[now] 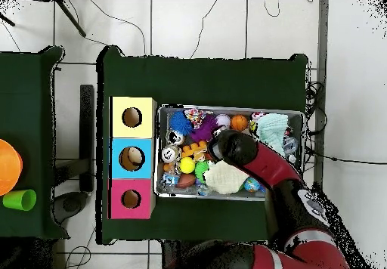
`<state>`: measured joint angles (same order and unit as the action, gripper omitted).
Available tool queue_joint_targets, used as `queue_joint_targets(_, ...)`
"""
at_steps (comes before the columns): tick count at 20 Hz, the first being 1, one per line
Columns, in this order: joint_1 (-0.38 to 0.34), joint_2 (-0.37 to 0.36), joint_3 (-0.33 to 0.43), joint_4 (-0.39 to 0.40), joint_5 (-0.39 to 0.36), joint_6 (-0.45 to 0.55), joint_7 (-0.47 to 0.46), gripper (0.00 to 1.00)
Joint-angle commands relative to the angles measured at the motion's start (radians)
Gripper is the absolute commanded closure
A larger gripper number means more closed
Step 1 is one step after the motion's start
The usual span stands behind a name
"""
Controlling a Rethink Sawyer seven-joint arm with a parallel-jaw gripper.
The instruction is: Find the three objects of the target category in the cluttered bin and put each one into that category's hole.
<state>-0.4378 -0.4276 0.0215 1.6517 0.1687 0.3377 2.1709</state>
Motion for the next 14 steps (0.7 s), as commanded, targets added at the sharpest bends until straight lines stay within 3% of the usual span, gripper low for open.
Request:
queue_joint_targets(1, -0.043, -0.02, 0.083, 0.017, -0.038, 0.1, -0.008, 0.0)
queue_joint_targets(6, -0.02, 0.01, 0.069, -0.028, -0.043, 0.101, 0.003, 0.0)
queue_joint_targets(11, 0.049, 0.114, 0.035, -0.108, -0.037, 0.021, 0.052, 0.0)
queue_joint_targets(14, 0.074, 0.14, 0.025, -0.123, -0.025, -0.001, 0.077, 0.0)
